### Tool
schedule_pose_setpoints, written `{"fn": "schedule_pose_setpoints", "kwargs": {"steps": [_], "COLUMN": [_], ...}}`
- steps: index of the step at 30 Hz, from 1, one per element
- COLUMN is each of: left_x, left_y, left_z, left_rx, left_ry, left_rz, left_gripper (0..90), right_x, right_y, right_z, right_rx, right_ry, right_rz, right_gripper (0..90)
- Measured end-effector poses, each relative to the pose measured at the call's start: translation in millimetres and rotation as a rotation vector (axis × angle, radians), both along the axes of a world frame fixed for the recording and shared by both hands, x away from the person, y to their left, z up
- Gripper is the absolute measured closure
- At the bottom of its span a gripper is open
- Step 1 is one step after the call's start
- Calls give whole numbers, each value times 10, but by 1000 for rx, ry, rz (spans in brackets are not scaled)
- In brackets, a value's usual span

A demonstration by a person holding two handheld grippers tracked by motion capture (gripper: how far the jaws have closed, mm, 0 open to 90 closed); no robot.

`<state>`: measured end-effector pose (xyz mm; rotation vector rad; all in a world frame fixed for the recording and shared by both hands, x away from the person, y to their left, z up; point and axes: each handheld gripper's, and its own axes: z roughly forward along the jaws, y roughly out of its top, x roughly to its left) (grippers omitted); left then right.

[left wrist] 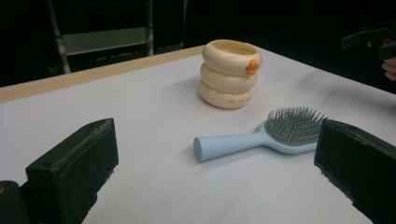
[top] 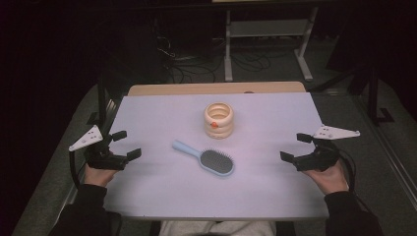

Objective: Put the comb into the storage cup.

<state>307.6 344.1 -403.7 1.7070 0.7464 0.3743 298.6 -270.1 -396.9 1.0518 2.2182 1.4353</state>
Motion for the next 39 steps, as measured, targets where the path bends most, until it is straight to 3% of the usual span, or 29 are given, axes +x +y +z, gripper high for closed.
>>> {"fn": "schedule_pose_setpoints", "kwargs": {"steps": [7,22,34,39], "left_x": [77,327,476,599], "left_y": [-15,-89,-270,-408], "left_z": [184,479,486,411], "left_rx": [23,86,130,158], "left_ry": [-17,-7,11,23], "left_rz": [-19,-81,-117,-150], "left_gripper": [0,0,0,0], "right_x": [4,4,8,12], "right_y": [-8,0,9,20], "right_z": [-6,-11,-16,-21], "right_rx": [11,8,-1,-6], "right_ry": [3,9,15,18], "right_rz": [2,8,12,16], "right_gripper": [0,0,0,0]}}
